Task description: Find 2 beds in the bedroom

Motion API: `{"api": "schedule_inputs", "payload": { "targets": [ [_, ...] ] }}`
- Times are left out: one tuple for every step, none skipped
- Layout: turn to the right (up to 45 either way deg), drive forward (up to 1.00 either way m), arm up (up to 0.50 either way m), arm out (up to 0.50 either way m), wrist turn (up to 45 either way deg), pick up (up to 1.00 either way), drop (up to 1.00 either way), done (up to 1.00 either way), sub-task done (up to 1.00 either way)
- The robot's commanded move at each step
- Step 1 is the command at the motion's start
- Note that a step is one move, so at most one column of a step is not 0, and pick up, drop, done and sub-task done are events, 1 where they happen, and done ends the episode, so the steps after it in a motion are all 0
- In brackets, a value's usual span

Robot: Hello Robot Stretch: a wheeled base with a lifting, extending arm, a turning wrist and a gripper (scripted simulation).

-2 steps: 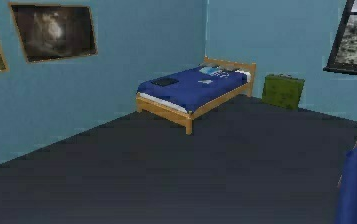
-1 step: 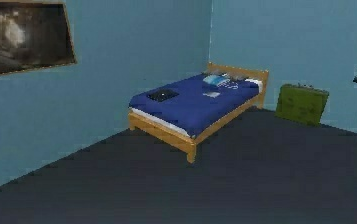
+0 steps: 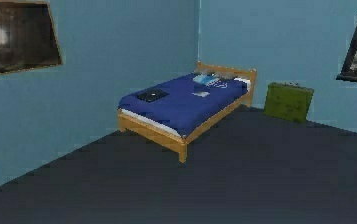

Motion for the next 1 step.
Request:
{"api": "schedule_inputs", "payload": {
  "targets": [
    [0.0, 1.00, 0.00, 0.00, 0.0, 0.00, 0.00, 0.00, 0.00]
  ]
}}
